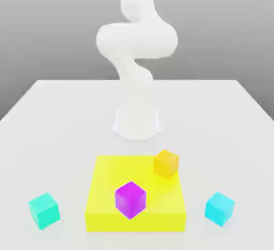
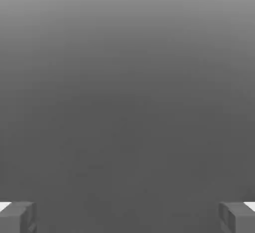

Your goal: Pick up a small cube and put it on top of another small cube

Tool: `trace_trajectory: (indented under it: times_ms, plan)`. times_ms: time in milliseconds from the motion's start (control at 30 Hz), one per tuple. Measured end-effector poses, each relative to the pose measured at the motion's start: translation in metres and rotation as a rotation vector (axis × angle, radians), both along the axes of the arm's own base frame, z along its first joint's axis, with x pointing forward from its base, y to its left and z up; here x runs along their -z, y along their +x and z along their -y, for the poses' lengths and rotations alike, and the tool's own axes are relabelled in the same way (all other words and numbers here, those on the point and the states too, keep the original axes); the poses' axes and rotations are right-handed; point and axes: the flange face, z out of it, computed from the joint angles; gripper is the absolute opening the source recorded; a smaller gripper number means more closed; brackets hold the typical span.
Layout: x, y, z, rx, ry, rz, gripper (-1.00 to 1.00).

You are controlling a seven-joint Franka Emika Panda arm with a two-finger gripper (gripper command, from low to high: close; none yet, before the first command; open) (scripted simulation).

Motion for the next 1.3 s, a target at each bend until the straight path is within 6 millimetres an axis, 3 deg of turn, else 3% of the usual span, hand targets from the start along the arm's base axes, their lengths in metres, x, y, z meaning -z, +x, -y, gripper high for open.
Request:
trace_trajectory:
  times_ms: [200,400,533,667,867,1000,1033,1233,1300]
  plan:
    - [0.106,0.062,0.052,0.160,0.078,-0.171,0.00]
    - [0.220,0.087,0.106,0.329,0.152,-0.333,0.00]
    - [0.299,0.086,0.141,0.446,0.199,-0.439,0.00]
    - [0.377,0.065,0.180,0.585,0.249,-0.542,0.00]
    - [0.482,0.030,0.203,0.723,0.296,-0.674,0.00]
    - [0.533,0.027,0.204,0.733,0.298,-0.682,0.00]
    - [0.539,0.026,0.204,0.733,0.299,-0.683,-1.00]
    - [0.543,0.026,0.204,0.734,0.299,-0.682,-1.00]
    - [0.530,0.027,0.204,0.733,0.298,-0.682,-1.00]
